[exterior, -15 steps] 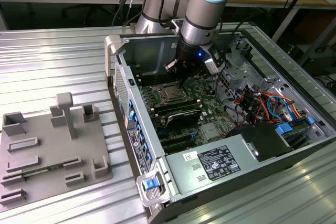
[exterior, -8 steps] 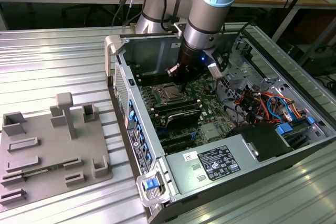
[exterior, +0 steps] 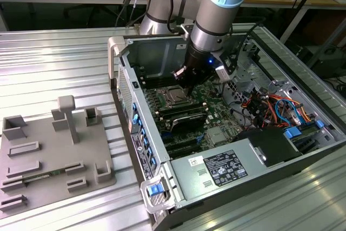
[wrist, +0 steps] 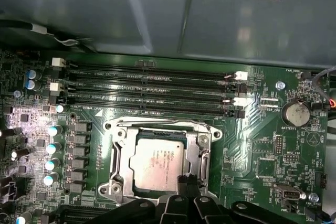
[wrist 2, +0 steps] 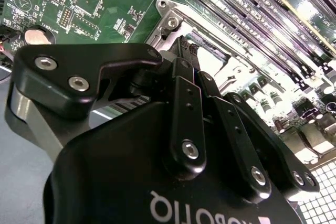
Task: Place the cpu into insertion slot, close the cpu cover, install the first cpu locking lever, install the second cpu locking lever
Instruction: 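Install the second cpu locking lever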
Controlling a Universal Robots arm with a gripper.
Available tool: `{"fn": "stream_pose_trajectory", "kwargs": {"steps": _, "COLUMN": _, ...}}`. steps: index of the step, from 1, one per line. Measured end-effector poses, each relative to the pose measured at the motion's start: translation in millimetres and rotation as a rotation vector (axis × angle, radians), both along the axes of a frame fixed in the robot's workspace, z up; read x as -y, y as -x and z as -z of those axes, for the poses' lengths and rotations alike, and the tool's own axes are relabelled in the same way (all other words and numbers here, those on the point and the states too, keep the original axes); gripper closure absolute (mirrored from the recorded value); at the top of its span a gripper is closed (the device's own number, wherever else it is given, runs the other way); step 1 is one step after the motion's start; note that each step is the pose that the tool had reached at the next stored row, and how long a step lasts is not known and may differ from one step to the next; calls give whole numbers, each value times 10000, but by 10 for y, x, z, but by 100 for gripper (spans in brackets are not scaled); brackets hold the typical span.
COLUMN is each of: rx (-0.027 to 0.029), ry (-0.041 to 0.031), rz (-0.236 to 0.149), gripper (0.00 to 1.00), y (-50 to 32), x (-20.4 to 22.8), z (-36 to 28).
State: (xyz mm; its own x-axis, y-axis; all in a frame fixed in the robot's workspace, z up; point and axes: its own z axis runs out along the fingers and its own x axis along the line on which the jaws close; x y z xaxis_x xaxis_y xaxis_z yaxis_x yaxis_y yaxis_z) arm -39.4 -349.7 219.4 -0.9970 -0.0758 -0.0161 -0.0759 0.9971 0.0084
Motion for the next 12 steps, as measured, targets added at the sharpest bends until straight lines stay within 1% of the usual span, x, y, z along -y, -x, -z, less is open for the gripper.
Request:
{"fn": "stream_pose_trajectory", "kwargs": {"steps": 3, "rx": 0, "ry": 10, "rz": -3, "gripper": 89, "y": -1, "x": 1, "z": -4}}
{"fn": "stream_pose_trajectory", "kwargs": {"steps": 8, "rx": 1, "ry": 20, "rz": -2, "gripper": 89, "y": -1, "x": 5, "z": -44}}
{"fn": "stream_pose_trajectory", "kwargs": {"steps": 12, "rx": 1, "ry": 50, "rz": -2, "gripper": 89, "y": -1, "x": 31, "z": -52}}
